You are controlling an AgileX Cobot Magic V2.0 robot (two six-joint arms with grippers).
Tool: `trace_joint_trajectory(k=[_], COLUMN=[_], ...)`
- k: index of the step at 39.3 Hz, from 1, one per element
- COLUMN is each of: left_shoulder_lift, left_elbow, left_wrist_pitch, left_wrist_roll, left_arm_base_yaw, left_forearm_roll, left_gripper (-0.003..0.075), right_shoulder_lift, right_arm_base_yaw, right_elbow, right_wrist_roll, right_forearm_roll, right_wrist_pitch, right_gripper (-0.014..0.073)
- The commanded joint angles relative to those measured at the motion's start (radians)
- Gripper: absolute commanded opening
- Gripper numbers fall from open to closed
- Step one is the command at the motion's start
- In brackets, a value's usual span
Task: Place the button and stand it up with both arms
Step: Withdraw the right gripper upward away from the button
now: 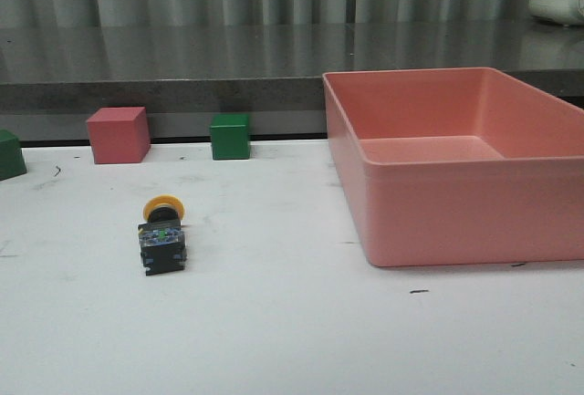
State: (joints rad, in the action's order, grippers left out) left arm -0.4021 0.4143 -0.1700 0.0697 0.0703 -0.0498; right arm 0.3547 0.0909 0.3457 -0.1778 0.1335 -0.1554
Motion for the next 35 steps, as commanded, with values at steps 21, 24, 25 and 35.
trace_joint_trajectory(k=[21,24,25,35], left_shoulder_lift=[-0.170,-0.253,-0.282,-0.584], left_elbow=[0.109,0.157,0.175,0.340], left_wrist_pitch=[0.066,0.031,0.011,-0.158], left_wrist_roll=[-0.002,-0.005,-0.005,-0.005], left_arm_base_yaw=[-0.077,-0.151,-0.171,-0.403], left_forearm_roll=[0.000,0.019,0.029,0.042], left_gripper=[0.0597,0.0597,0.0597,0.0597], right_shoulder_lift=[-0.005,-0.005,-0.005,-0.005], right_arm_base_yaw=[-0.005,-0.005,-0.005,-0.005], right_elbow=[0.016,0.016,0.016,0.016], right_wrist_roll=[0.011,0.011,0.011,0.011], right_forearm_roll=[0.019,0.019,0.019,0.019], right_wrist_pitch=[0.120,0.120,0.120,0.120], right_gripper=[-0.0062,-0.0062,-0.0062,-0.0062])
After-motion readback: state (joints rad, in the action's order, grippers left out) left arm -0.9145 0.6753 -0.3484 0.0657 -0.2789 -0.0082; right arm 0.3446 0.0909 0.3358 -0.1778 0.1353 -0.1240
